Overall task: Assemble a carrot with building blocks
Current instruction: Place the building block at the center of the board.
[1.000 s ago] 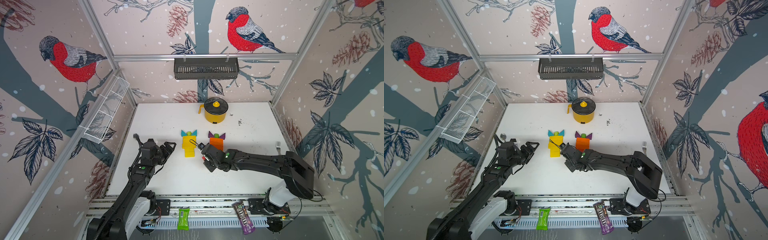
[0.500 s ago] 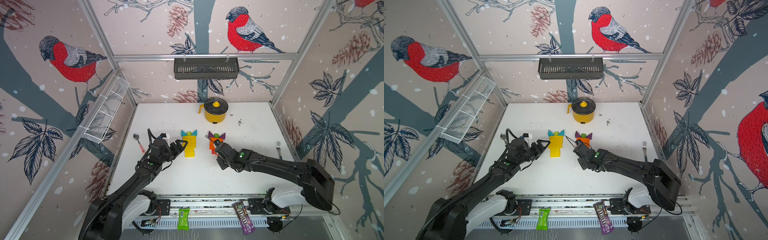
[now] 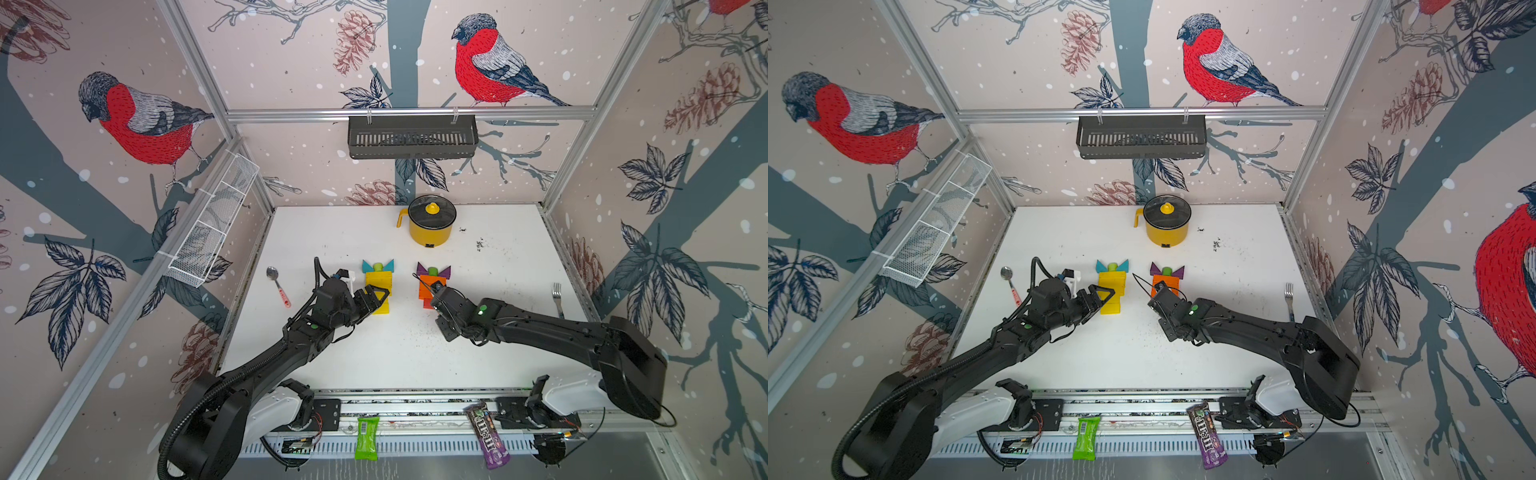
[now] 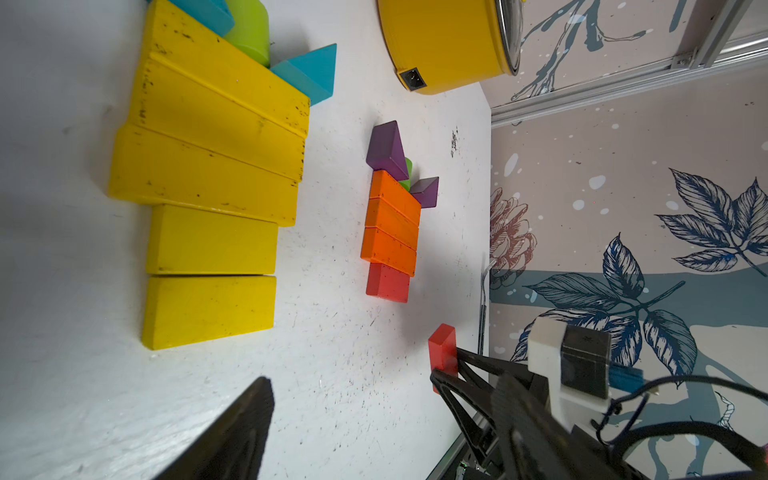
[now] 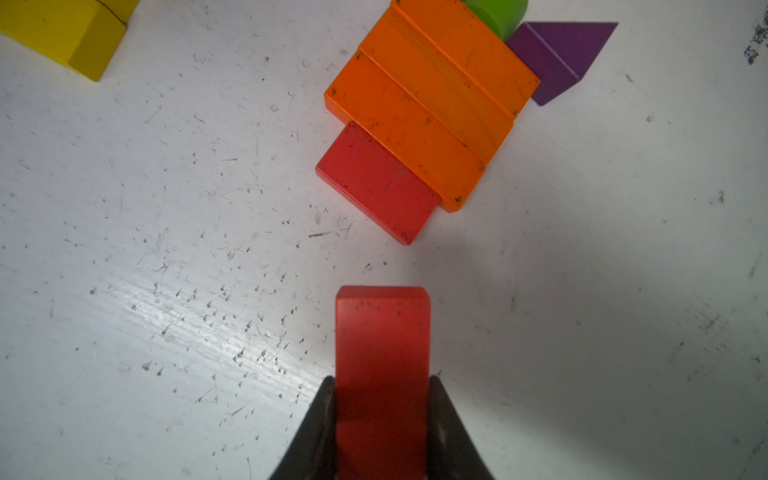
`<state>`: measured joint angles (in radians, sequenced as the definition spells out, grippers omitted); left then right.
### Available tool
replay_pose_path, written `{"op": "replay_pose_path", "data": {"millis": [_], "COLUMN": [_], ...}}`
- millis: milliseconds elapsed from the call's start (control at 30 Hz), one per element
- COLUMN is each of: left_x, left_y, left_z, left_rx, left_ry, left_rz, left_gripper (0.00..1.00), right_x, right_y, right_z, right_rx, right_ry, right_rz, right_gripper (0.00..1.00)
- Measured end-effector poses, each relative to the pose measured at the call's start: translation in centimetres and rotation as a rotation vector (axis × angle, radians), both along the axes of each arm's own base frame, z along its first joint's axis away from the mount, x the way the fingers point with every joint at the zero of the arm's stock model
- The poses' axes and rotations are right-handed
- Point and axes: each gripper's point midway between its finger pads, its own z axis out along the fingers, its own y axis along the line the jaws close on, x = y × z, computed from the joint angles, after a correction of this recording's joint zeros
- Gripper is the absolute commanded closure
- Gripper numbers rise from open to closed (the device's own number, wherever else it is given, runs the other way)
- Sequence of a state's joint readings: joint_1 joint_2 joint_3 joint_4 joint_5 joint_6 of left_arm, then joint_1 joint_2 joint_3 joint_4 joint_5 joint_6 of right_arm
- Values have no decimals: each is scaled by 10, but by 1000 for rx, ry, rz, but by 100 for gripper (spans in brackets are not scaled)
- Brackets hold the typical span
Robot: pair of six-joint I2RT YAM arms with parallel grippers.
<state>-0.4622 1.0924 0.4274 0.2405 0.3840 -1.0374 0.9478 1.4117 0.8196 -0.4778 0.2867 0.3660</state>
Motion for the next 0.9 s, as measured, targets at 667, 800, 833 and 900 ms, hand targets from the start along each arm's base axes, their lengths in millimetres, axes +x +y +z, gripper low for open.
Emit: {"op": "replay_pose_path", "data": {"millis": [667, 800, 833, 900], "left_x": [4, 5, 5, 6], "left_y": [2, 3, 4, 7], "left_z": [0, 3, 4, 6], "left_rx": [56, 58, 60, 70], "left_ry": [-4, -8, -9, -18], "left_rz": [-4, 1, 4, 17], "left_gripper": [16, 16, 16, 16], "right_x": [-14, -13, -12, -8], "right_y": [31, 35, 34, 34], "right_z": [-23, -36, -37, -38], "right_rx": [27, 3, -3, -6], "right_ry": [103, 124, 124, 121], "right_rz": [125, 138, 143, 136], "right_gripper": [76, 74, 73, 69]}}
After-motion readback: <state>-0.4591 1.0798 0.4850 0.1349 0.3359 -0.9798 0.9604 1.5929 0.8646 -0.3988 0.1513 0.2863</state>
